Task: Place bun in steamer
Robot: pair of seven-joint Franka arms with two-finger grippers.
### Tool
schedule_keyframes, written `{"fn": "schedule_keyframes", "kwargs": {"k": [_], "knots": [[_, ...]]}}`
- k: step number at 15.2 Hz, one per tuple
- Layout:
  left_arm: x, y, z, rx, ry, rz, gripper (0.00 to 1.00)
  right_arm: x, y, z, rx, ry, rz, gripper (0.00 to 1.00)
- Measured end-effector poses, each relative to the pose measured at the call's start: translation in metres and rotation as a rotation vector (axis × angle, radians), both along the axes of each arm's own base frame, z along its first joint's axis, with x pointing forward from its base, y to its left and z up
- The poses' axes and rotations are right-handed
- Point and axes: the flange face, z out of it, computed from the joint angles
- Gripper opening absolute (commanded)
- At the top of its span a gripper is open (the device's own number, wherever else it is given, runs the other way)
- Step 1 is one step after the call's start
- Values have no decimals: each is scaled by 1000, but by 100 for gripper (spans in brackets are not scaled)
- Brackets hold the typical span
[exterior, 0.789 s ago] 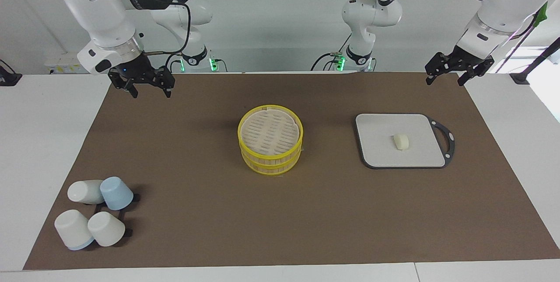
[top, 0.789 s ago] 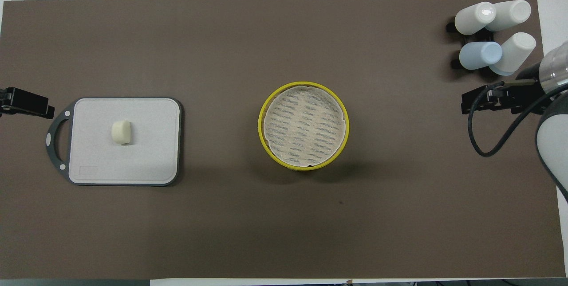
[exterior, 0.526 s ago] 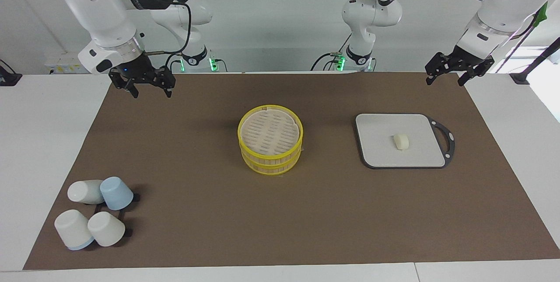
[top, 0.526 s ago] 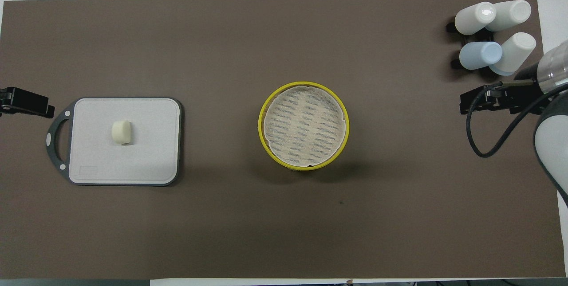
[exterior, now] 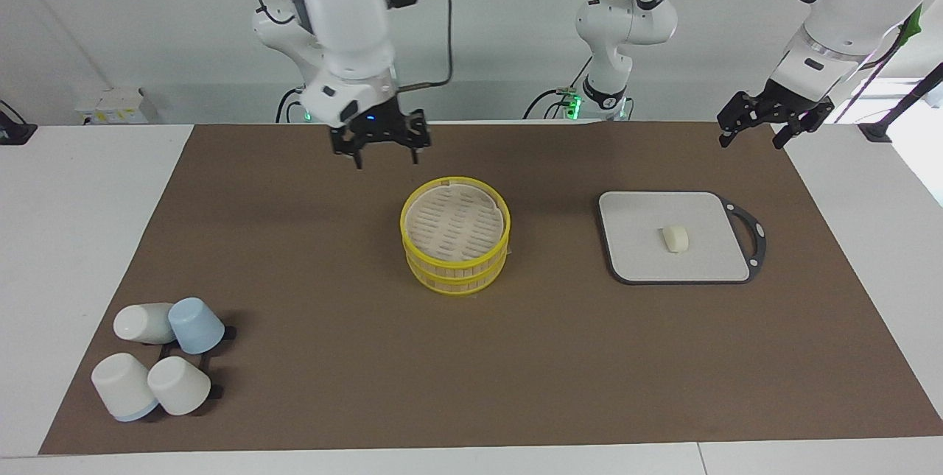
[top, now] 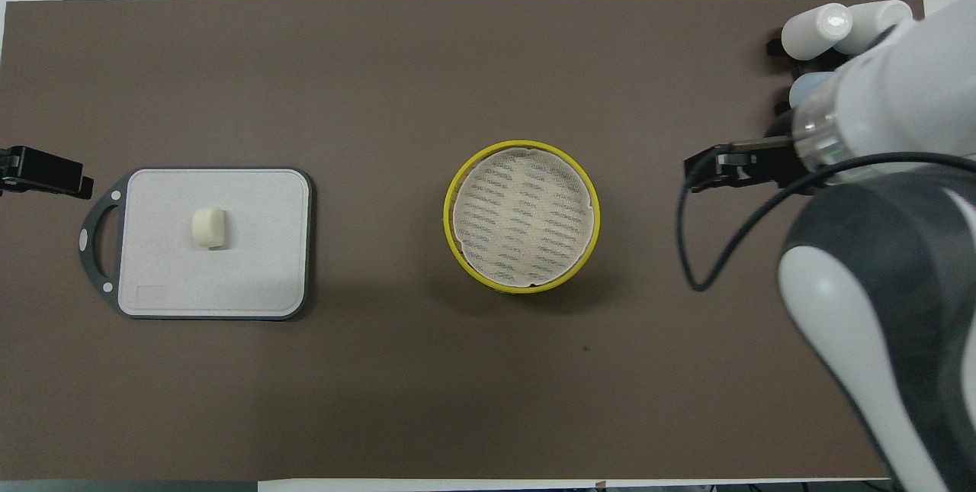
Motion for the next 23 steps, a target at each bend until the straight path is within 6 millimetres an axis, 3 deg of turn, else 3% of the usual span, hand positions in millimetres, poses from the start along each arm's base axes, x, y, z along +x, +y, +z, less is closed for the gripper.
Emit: {"fn": "schedule_keyframes", "kwargs": {"k": [2,5,8,10,13,14,16,18,19,21,23], "knots": [[-2,3,-34,-5,-21,5,100,11,71,-42,34,-36,-39,100],[-15,6,-134,-9,-31,12,100,10,132,-104,43,-70,-35,100],[-30,6,-226,-2,-33,17,100,7,143,-128,24,-70,-27,100],[-32,6,-266,7,-35,18,100,1,141,-142,36,-86,-29,100],[-29,5,-290,15,-43,17,100,-19,139,-175,63,-119,-19,99],[-28,5,-293,16,-49,17,100,-24,137,-182,65,-122,-17,84],[-25,4,-297,1,-66,36,98,-29,134,-185,64,-122,-16,37],[-22,2,-303,-12,-82,50,92,-31,133,-182,65,-124,-15,3],[-21,1,-307,-12,-84,51,86,-31,132,-180,65,-124,-15,0],[-20,0,-311,-11,-82,50,50,-32,132,-179,65,-125,-14,0],[-20,0,-312,-10,-82,50,35,-35,137,-177,74,-132,-8,0]]}}
